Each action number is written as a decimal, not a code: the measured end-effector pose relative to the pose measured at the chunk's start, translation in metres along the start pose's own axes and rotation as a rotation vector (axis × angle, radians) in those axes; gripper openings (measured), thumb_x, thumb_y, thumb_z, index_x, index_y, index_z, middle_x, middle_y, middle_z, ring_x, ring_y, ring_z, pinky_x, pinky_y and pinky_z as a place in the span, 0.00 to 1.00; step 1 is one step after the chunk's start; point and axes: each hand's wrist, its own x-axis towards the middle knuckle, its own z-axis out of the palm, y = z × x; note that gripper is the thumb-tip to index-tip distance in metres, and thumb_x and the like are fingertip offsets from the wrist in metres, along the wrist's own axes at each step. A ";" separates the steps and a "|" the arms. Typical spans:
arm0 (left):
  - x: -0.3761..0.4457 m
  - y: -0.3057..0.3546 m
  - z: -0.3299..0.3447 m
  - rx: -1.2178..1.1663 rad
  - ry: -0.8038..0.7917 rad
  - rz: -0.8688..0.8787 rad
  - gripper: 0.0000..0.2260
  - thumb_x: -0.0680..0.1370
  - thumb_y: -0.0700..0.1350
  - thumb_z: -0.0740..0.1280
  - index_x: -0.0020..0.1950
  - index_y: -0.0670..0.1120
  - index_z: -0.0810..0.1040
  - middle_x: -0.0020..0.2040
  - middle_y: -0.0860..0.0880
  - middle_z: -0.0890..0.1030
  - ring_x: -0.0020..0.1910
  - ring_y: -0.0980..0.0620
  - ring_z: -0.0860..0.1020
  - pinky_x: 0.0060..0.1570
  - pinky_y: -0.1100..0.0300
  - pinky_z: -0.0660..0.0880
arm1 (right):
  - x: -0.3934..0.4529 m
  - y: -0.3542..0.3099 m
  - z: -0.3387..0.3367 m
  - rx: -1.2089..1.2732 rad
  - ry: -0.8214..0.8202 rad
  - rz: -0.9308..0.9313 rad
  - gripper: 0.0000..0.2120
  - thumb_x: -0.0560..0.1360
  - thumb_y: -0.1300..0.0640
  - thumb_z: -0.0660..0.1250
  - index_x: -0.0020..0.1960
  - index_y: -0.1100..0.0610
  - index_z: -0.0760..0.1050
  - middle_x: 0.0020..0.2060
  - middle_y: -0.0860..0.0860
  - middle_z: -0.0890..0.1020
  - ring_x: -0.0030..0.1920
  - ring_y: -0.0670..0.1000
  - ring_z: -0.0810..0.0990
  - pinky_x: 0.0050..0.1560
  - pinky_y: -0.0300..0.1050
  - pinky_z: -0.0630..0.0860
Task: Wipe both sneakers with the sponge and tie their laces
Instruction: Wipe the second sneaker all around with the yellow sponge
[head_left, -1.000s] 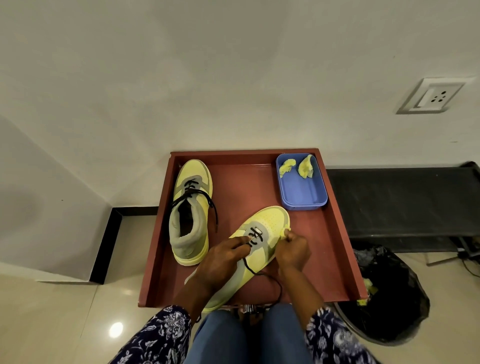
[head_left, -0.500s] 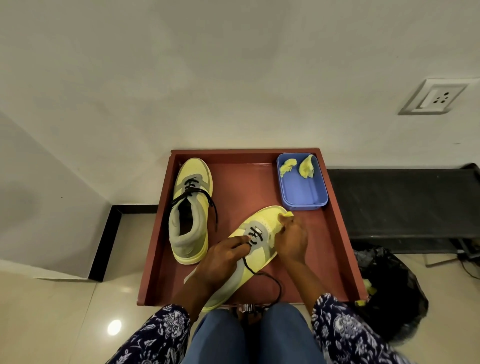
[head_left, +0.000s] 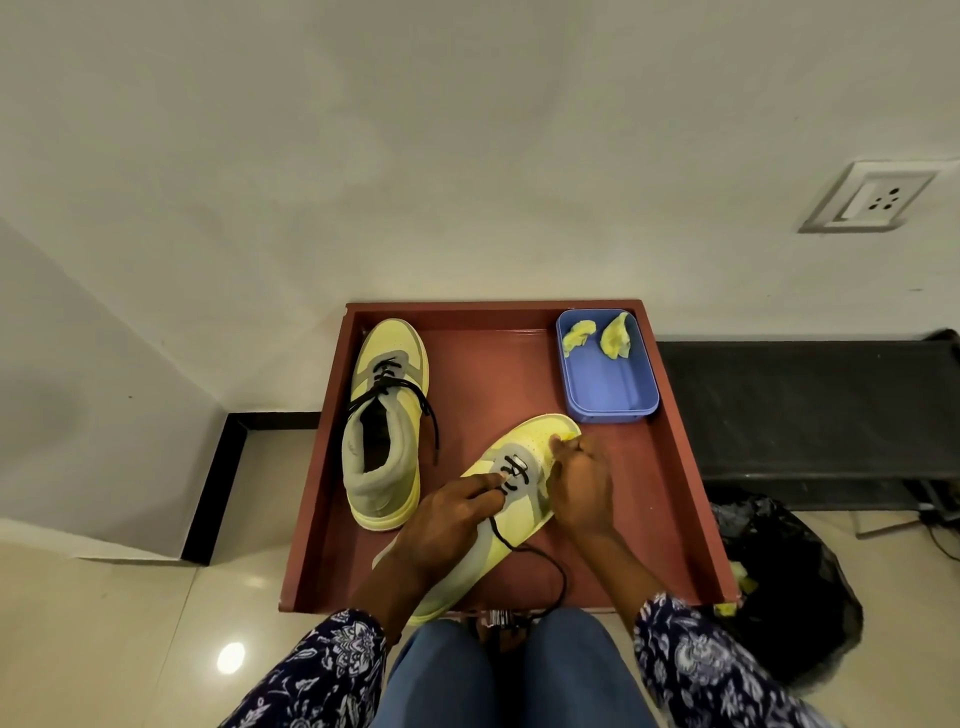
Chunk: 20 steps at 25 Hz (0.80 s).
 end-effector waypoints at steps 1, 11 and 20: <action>0.000 0.000 0.000 0.004 -0.002 -0.003 0.10 0.69 0.35 0.55 0.44 0.49 0.66 0.52 0.44 0.82 0.47 0.45 0.83 0.33 0.61 0.79 | 0.012 -0.002 -0.005 -0.112 -0.030 -0.013 0.12 0.77 0.65 0.59 0.58 0.67 0.74 0.52 0.61 0.73 0.54 0.60 0.73 0.46 0.34 0.66; 0.000 0.002 -0.001 0.017 -0.013 -0.007 0.15 0.67 0.30 0.60 0.44 0.49 0.66 0.52 0.44 0.83 0.48 0.44 0.82 0.32 0.63 0.77 | 0.019 -0.023 -0.005 -0.443 -0.117 -0.153 0.18 0.74 0.63 0.62 0.64 0.60 0.73 0.59 0.59 0.73 0.62 0.60 0.70 0.59 0.44 0.70; -0.001 0.004 -0.001 0.000 0.007 -0.007 0.10 0.68 0.35 0.54 0.44 0.48 0.67 0.51 0.43 0.83 0.47 0.44 0.83 0.36 0.62 0.78 | 0.016 -0.007 -0.012 -0.446 -0.237 -0.397 0.09 0.77 0.61 0.60 0.53 0.57 0.77 0.52 0.57 0.74 0.54 0.58 0.72 0.51 0.47 0.69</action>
